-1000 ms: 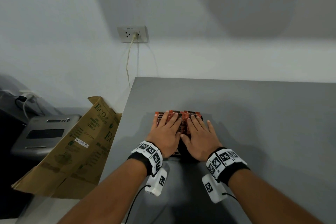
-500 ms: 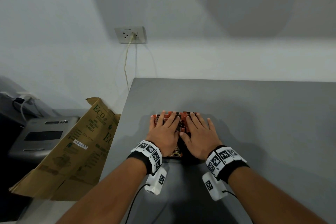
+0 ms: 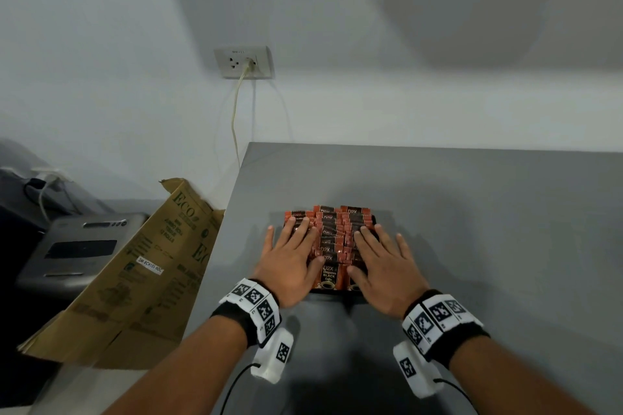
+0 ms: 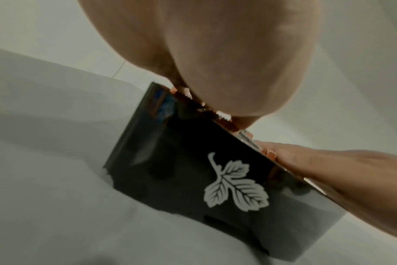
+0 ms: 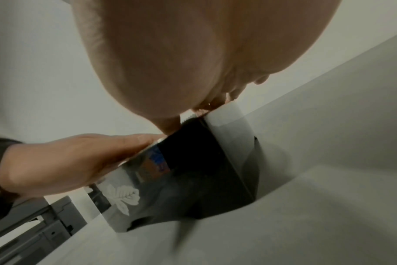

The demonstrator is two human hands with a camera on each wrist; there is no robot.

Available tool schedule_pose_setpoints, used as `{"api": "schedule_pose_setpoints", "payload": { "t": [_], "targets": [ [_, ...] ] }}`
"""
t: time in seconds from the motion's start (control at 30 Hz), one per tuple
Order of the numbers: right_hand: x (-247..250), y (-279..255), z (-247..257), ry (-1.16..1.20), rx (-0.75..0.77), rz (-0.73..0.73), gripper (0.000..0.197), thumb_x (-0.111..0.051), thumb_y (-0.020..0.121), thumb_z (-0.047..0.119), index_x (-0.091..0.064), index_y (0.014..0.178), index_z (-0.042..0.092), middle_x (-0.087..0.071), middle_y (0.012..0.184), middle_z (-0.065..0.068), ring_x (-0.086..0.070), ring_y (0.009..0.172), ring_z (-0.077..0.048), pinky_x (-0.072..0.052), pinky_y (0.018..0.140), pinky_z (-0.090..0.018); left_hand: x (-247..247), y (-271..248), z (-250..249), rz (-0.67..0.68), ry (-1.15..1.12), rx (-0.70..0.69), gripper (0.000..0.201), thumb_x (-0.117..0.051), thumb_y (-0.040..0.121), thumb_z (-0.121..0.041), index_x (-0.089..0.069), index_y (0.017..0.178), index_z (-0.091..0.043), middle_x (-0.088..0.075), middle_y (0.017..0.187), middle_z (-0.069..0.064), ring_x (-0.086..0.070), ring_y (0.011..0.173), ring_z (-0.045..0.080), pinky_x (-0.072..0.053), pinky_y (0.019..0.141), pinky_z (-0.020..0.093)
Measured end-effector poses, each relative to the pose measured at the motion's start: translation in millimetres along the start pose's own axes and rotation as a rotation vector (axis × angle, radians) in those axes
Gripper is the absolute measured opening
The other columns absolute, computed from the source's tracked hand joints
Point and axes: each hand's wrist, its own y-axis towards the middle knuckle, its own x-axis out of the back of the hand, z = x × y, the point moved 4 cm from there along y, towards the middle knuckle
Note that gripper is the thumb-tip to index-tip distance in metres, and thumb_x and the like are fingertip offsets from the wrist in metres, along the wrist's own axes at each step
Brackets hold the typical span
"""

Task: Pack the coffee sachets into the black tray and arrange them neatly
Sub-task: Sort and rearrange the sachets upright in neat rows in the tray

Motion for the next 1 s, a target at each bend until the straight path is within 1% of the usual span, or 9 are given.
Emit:
{"api": "schedule_pose_setpoints", "payload": {
  "t": [0.1, 0.23, 0.3, 0.43, 0.6, 0.67, 0.8, 0.93, 1.0],
  "targets": [
    [0.2, 0.4, 3.6, -0.008, -0.024, -0.025, 0.074, -0.013, 0.099, 0.062, -0.001, 0.159, 0.020, 0.001, 0.168, 0.000, 0.012, 0.154, -0.021, 0.007, 0.123, -0.050, 0.1, -1.2, -2.0, -0.017, -0.018, 0.003, 0.068, -0.013, 0.100, -0.060, -0.005, 0.160, -0.030, 0.003, 0.168, -0.004, 0.013, 0.154, 0.020, 0.012, 0.121, 0.052],
    [-0.4, -1.8, 13.8, -0.042, 0.028, 0.012, 0.076, -0.013, 0.098, 0.063, -0.005, 0.160, 0.018, -0.003, 0.168, -0.001, 0.009, 0.154, -0.021, 0.008, 0.123, -0.051, -1.7, -2.6, -6.9, 0.004, 0.021, 0.001, 0.065, -0.016, 0.100, -0.059, -0.013, 0.159, -0.033, -0.001, 0.169, -0.003, 0.009, 0.154, 0.024, 0.010, 0.121, 0.056],
    [0.9, -2.0, 15.9, -0.033, 0.020, 0.013, 0.078, -0.013, 0.098, 0.064, -0.005, 0.159, 0.017, -0.003, 0.168, -0.002, 0.007, 0.155, -0.021, 0.009, 0.122, -0.050, -2.0, -2.5, -9.5, 0.011, 0.029, 0.008, 0.065, -0.014, 0.098, -0.061, -0.016, 0.158, -0.035, -0.003, 0.169, -0.003, 0.007, 0.155, 0.025, 0.009, 0.121, 0.057],
    [3.4, -0.4, 20.4, -0.009, 0.026, -0.009, 0.084, -0.005, 0.091, 0.064, -0.004, 0.159, 0.016, -0.004, 0.168, -0.003, 0.003, 0.155, -0.020, 0.008, 0.123, -0.050, -0.5, -1.7, -17.3, 0.005, 0.035, -0.025, 0.072, -0.008, 0.093, -0.062, -0.017, 0.158, -0.033, -0.005, 0.169, -0.005, 0.006, 0.155, 0.023, 0.008, 0.122, 0.055],
    [1.3, -0.1, 22.1, -0.015, 0.027, 0.003, 0.084, -0.003, 0.089, 0.062, -0.006, 0.159, 0.016, -0.008, 0.168, -0.003, -0.002, 0.155, -0.020, 0.005, 0.123, -0.052, -0.8, 0.5, -22.5, 0.027, 0.027, -0.047, 0.063, -0.016, 0.100, -0.055, -0.015, 0.159, -0.032, -0.005, 0.168, -0.008, 0.007, 0.155, 0.020, 0.008, 0.122, 0.055],
    [1.9, 1.7, 23.8, -0.007, 0.041, -0.007, 0.080, -0.007, 0.091, 0.061, -0.006, 0.159, 0.018, -0.008, 0.168, -0.001, -0.002, 0.155, -0.020, 0.004, 0.123, -0.053, -1.0, 0.0, -21.9, 0.022, 0.028, -0.049, 0.061, -0.018, 0.102, -0.053, -0.015, 0.159, -0.032, -0.008, 0.168, -0.010, 0.005, 0.155, 0.020, 0.008, 0.122, 0.055],
    [2.2, 5.5, 26.4, -0.003, 0.048, -0.017, 0.072, -0.023, 0.098, 0.055, -0.010, 0.159, 0.020, -0.010, 0.168, 0.002, -0.004, 0.155, -0.021, 0.002, 0.123, -0.055, -0.1, -0.9, -19.7, 0.010, 0.011, -0.032, 0.062, -0.019, 0.102, -0.053, -0.011, 0.159, -0.033, -0.009, 0.167, -0.012, 0.003, 0.155, 0.021, 0.006, 0.122, 0.056],
    [6.4, 9.5, 32.7, -0.014, 0.078, -0.014, 0.069, -0.025, 0.098, 0.053, -0.011, 0.159, 0.023, -0.008, 0.168, 0.006, -0.003, 0.155, -0.023, 0.003, 0.122, -0.056, -0.4, -2.6, -14.5, 0.004, -0.003, 0.005, 0.064, -0.017, 0.101, -0.055, -0.008, 0.160, -0.031, -0.005, 0.168, -0.008, 0.003, 0.155, 0.021, 0.008, 0.122, 0.053],
    [7.2, 11.8, 34.9, -0.017, 0.085, 0.009, 0.070, -0.025, 0.097, 0.053, -0.010, 0.159, 0.023, -0.007, 0.168, 0.005, -0.001, 0.155, -0.022, 0.004, 0.122, -0.056, -0.3, -4.9, -11.1, -0.001, -0.013, 0.028, 0.072, -0.008, 0.095, -0.059, -0.007, 0.160, -0.027, -0.004, 0.169, -0.004, 0.003, 0.155, 0.020, 0.008, 0.122, 0.051]
  ]
}}
